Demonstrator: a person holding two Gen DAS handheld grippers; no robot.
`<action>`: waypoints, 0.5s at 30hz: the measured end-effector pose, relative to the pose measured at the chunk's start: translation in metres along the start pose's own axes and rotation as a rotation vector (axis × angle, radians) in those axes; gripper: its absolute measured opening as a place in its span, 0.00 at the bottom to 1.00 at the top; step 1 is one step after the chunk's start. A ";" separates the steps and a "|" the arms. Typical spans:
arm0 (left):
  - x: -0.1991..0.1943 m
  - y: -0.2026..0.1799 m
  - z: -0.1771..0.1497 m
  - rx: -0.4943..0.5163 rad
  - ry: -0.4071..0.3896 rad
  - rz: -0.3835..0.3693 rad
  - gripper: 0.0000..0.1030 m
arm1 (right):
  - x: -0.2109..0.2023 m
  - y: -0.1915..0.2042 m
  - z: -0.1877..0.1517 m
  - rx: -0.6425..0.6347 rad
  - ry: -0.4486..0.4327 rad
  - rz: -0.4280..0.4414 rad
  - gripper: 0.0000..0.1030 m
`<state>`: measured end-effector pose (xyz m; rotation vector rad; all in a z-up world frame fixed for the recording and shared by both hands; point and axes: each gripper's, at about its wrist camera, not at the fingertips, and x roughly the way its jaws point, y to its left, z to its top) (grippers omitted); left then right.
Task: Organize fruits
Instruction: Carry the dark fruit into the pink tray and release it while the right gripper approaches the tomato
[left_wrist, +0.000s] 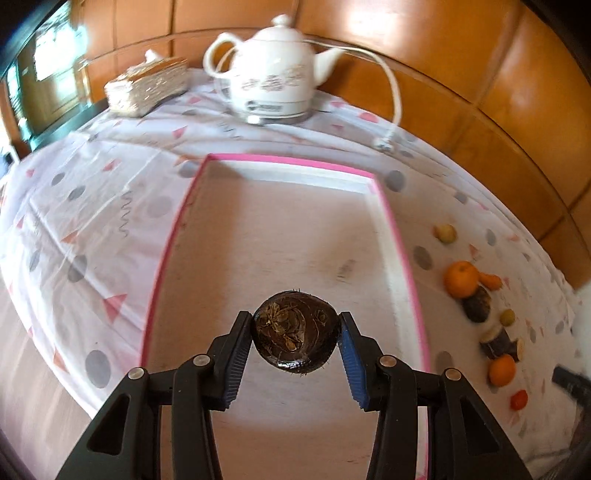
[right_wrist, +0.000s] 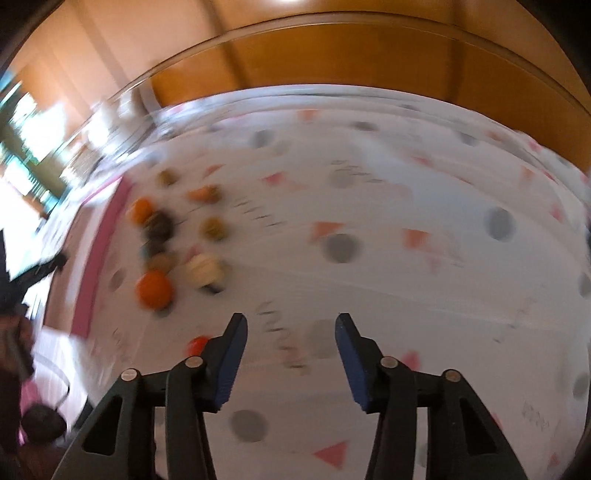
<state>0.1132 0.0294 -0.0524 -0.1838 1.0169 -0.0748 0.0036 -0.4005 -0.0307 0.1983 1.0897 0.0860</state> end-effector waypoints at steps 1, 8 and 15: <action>0.001 0.005 0.003 -0.024 0.005 0.004 0.46 | 0.003 0.010 -0.001 -0.040 0.009 0.021 0.48; 0.013 0.032 0.019 -0.130 0.003 0.071 0.46 | 0.022 0.050 -0.012 -0.214 0.087 0.059 0.47; 0.004 0.037 0.016 -0.131 -0.064 0.108 0.68 | 0.034 0.066 -0.018 -0.297 0.113 0.053 0.47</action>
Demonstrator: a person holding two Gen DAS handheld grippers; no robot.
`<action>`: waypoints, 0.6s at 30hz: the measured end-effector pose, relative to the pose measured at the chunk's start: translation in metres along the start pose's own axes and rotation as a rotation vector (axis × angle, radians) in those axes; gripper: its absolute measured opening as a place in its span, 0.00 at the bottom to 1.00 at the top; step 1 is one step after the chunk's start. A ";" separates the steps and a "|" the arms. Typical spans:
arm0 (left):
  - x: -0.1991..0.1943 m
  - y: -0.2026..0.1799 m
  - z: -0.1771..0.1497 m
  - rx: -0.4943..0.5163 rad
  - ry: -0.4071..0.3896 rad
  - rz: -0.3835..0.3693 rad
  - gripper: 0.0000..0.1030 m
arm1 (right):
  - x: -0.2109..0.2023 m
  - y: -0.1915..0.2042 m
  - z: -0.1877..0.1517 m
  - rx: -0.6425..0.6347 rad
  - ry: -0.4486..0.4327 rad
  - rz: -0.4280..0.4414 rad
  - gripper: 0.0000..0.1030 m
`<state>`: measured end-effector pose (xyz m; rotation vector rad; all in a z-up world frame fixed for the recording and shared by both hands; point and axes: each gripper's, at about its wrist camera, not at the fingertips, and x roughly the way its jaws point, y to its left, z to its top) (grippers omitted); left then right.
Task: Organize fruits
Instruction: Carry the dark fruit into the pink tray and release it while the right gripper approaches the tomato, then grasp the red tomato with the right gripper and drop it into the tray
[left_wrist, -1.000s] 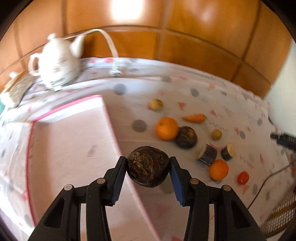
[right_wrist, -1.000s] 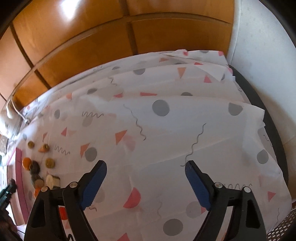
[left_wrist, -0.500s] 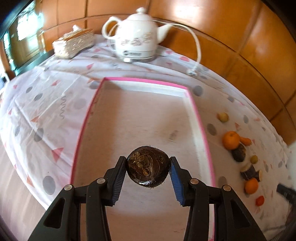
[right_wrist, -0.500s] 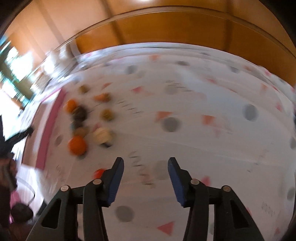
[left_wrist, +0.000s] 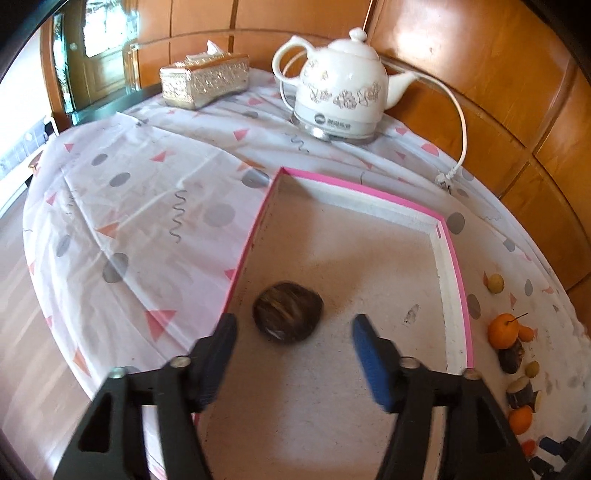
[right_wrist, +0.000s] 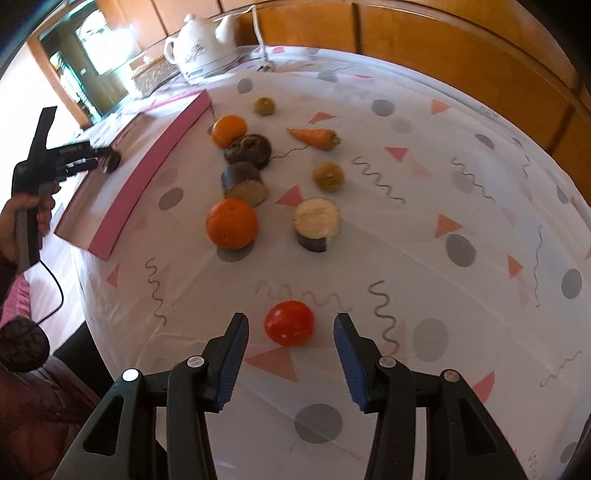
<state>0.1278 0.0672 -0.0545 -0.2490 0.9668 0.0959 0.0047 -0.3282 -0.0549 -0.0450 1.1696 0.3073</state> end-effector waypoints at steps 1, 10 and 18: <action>-0.003 0.000 -0.001 0.001 -0.016 0.004 0.70 | 0.002 0.002 0.000 -0.009 0.002 -0.009 0.46; -0.036 0.002 -0.021 0.028 -0.092 0.049 0.84 | 0.016 0.014 0.001 -0.061 0.030 -0.049 0.31; -0.065 0.002 -0.056 0.095 -0.166 0.158 0.94 | 0.017 0.020 -0.001 -0.083 0.019 -0.078 0.31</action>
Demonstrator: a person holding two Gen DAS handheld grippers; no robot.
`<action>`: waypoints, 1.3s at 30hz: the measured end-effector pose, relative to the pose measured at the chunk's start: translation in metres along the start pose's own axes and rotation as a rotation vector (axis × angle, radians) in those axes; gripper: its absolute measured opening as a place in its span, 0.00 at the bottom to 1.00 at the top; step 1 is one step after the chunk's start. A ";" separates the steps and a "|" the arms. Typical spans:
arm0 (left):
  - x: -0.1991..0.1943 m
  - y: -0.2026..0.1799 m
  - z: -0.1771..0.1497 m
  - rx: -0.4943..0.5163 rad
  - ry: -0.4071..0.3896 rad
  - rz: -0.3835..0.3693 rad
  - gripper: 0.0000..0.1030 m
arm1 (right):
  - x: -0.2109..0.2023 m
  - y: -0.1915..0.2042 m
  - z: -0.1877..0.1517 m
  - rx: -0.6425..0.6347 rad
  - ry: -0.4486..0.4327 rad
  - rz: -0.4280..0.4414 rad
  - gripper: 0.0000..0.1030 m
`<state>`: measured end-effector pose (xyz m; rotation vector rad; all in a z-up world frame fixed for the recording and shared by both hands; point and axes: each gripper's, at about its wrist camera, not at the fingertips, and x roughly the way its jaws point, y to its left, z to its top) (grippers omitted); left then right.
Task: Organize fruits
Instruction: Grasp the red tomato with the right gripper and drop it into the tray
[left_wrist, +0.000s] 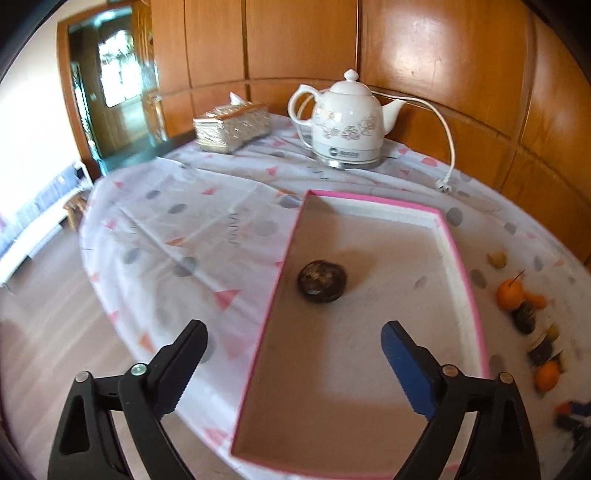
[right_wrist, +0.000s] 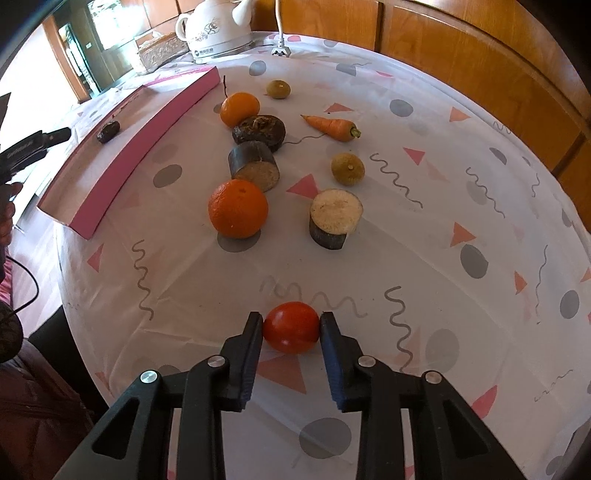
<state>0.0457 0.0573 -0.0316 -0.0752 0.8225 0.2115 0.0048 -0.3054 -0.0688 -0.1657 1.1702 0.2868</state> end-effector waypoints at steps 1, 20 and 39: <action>-0.001 0.002 -0.002 0.001 0.000 0.003 0.94 | 0.000 0.001 0.000 -0.009 -0.001 -0.008 0.31; -0.021 0.016 -0.026 -0.041 0.004 -0.005 1.00 | -0.002 0.051 -0.003 -0.124 -0.011 0.033 0.30; -0.006 0.054 -0.029 -0.184 0.068 -0.042 1.00 | -0.021 0.161 0.069 -0.167 -0.182 0.222 0.30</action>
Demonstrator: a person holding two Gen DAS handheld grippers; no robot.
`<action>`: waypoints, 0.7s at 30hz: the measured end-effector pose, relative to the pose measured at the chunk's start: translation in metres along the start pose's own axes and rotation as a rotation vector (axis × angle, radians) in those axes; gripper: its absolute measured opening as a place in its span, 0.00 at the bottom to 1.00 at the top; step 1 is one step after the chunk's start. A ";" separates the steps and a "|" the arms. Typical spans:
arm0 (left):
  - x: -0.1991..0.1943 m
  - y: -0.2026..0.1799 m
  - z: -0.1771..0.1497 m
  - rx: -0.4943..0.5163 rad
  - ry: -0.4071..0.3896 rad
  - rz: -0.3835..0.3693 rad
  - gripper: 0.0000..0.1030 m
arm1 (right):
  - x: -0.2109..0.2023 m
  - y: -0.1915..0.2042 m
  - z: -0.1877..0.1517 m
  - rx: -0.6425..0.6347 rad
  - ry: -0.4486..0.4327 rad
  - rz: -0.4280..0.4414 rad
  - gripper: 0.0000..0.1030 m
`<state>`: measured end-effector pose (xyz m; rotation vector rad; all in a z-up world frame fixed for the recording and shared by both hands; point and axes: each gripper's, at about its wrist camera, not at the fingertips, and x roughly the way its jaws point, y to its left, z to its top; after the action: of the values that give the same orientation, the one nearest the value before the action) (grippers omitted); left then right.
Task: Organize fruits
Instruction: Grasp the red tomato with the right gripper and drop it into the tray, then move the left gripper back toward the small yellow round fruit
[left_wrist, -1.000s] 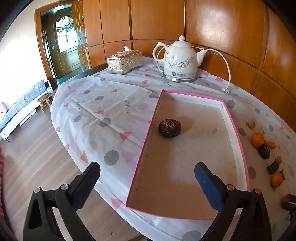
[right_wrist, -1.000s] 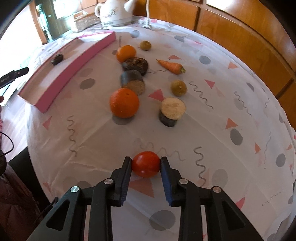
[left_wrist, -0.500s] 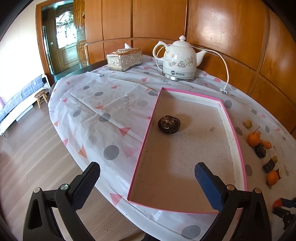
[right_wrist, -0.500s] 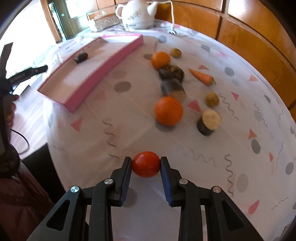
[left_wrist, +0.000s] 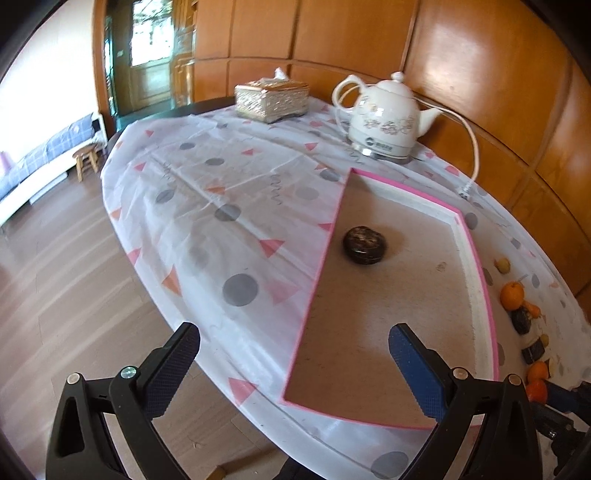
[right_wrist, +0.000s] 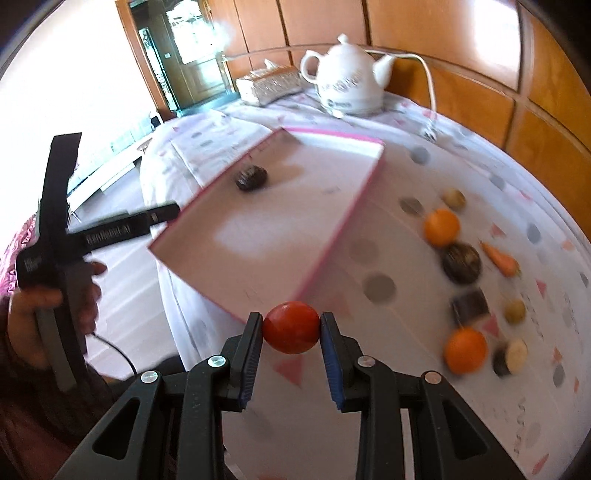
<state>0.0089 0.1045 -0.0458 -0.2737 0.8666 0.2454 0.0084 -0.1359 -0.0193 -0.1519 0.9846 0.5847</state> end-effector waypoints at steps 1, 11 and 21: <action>0.002 0.003 0.001 -0.010 0.006 0.002 1.00 | 0.004 0.005 0.006 -0.003 -0.007 0.000 0.30; 0.004 0.024 0.006 -0.068 0.010 0.005 1.00 | 0.045 0.043 0.043 -0.032 -0.010 -0.011 0.31; 0.005 0.020 0.006 -0.053 0.015 0.005 1.00 | 0.054 0.036 0.046 0.006 -0.018 -0.053 0.39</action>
<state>0.0092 0.1261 -0.0488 -0.3230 0.8768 0.2715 0.0462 -0.0673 -0.0329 -0.1664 0.9625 0.5335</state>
